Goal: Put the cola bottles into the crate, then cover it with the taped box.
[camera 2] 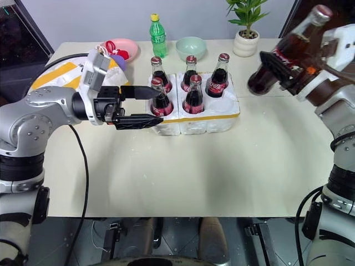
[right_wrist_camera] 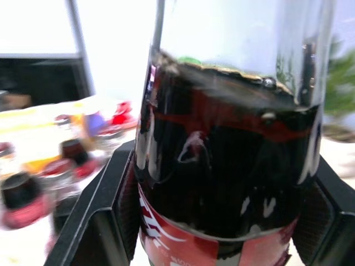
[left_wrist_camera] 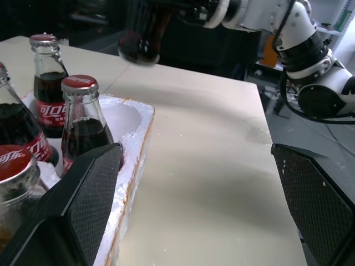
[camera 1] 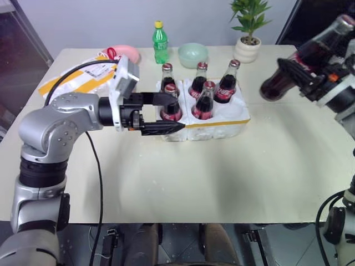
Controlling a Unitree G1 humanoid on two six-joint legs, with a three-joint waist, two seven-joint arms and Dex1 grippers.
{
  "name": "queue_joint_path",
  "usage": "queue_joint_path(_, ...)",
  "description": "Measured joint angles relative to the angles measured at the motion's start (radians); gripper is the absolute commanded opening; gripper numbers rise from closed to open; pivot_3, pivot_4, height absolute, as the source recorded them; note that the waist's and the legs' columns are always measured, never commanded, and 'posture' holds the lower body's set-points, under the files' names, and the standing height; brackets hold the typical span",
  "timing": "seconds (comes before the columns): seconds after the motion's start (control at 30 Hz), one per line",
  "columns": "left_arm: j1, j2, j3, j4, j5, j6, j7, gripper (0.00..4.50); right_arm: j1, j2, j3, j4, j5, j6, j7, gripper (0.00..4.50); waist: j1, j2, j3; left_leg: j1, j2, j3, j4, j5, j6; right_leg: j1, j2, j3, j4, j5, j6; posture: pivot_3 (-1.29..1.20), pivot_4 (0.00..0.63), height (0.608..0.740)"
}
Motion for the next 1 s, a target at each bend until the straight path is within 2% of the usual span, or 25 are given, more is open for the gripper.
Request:
queue_joint_path(0.4, 0.001, -0.029, -0.003, 0.003, 0.01, -0.035, 0.005, 4.5, -0.019, 0.046, 0.164, -0.06, 0.024, 0.11, -0.003, 2.74, -0.001, 0.0, 0.0, -0.002, 0.0, 0.0, 0.0, 0.0, 0.0, -0.002, 0.0, 0.0, 0.0, 0.0, 0.0, 0.0, 0.15, 0.739)
queue_joint_path(0.67, 0.002, -0.044, -0.007, 0.008, 0.012, -0.039, 0.016, 4.5, -0.181, 0.093, 0.208, 0.072, -0.055, 0.058, 0.005, 2.74, 0.001, 0.0, 0.0, -0.002, 0.0, 0.0, -0.001, 0.0, 0.0, -0.003, 0.0, 0.0, 0.0, 0.0, 0.0, 0.0, 0.15, 0.739)
queue_joint_path(1.0, 0.002, -0.031, -0.006, 0.009, 0.027, -0.04, 0.019, 4.5, -0.122, 0.101, 0.39, 0.208, -0.284, -0.106, 0.109, 2.74, -0.002, -0.002, -0.001, -0.002, 0.0, 0.0, 0.0, 0.0, 0.0, -0.002, 0.0, 0.0, 0.0, 0.0, 0.0, 0.0, 0.15, 0.739)
